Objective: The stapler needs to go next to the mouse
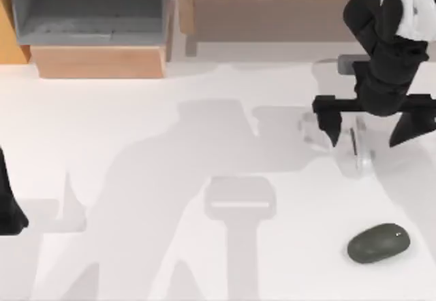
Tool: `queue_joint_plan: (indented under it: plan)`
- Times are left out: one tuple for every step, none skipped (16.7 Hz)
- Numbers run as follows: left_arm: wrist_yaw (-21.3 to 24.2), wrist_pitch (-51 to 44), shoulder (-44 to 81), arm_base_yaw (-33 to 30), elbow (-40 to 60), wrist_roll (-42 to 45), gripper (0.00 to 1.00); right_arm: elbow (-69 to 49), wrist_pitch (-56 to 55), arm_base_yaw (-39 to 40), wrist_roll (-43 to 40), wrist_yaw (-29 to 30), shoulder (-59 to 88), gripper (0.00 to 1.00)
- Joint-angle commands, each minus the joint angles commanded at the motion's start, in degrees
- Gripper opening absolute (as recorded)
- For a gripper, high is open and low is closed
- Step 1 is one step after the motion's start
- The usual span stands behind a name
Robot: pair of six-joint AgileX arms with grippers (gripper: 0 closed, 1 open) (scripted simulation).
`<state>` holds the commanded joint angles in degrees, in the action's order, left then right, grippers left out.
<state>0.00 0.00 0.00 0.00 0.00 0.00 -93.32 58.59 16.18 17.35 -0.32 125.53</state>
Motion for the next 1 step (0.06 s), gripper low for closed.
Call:
queue_joint_plan:
  plan:
    - [0.0,0.0,0.0,0.0,0.0,0.0,1.00,0.0,0.0,0.0,0.0,0.0,0.0,1.00]
